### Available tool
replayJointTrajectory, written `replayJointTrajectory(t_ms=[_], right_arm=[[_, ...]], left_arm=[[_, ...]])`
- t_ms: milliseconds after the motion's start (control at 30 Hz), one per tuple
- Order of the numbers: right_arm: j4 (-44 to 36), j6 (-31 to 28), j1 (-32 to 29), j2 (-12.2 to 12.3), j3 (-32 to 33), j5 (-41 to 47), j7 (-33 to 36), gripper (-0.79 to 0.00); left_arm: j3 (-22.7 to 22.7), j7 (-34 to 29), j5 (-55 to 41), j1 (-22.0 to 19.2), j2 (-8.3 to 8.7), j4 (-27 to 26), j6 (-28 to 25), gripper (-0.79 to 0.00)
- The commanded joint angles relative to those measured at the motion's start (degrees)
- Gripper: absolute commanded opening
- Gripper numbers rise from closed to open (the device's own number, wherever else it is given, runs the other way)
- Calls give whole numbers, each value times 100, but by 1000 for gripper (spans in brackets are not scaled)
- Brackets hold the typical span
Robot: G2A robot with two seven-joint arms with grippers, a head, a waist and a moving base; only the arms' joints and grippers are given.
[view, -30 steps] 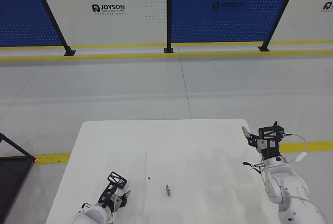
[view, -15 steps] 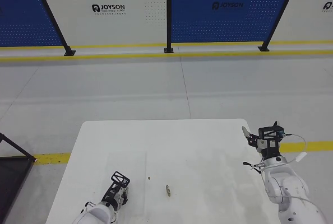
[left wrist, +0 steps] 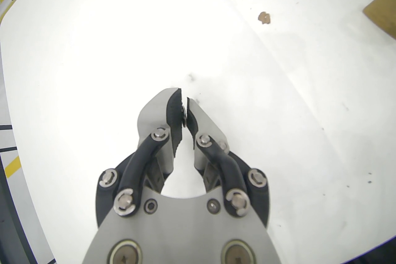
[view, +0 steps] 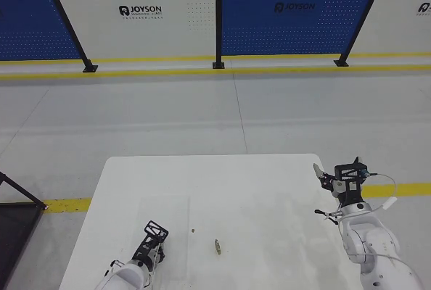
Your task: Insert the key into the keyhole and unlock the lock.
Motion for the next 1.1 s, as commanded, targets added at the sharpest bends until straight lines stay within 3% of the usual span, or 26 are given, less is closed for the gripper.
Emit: replayJointTrajectory(t_ms=[0, 100, 400, 567, 733, 867, 1067], right_arm=[[0, 0, 0, 0, 0, 0, 0, 0], [0, 0, 0, 0, 0, 0, 0, 0], [0, 0, 0, 0, 0, 0, 0, 0], [0, 0, 0, 0, 0, 0, 0, 0], [0, 0, 0, 0, 0, 0, 0, 0], [0, 0, 0, 0, 0, 0, 0, 0], [-604, -74, -194, -13, -92, -108, 50, 0]], left_arm=[[-12, -4, 1, 10, 1, -11, 15, -733], [-39, 10, 10, 22, 2, -38, 42, -785], [-287, 221, -29, 253, 26, -355, 94, -785], [-660, 473, -596, 493, 45, -789, -58, -785], [-1297, 851, -1872, 826, 76, -1276, -680, -785], [-1843, 1283, -3048, 1071, 112, -1472, -1633, -785], [-2426, 1658, -4551, 1222, 155, -1310, -2877, -785]])
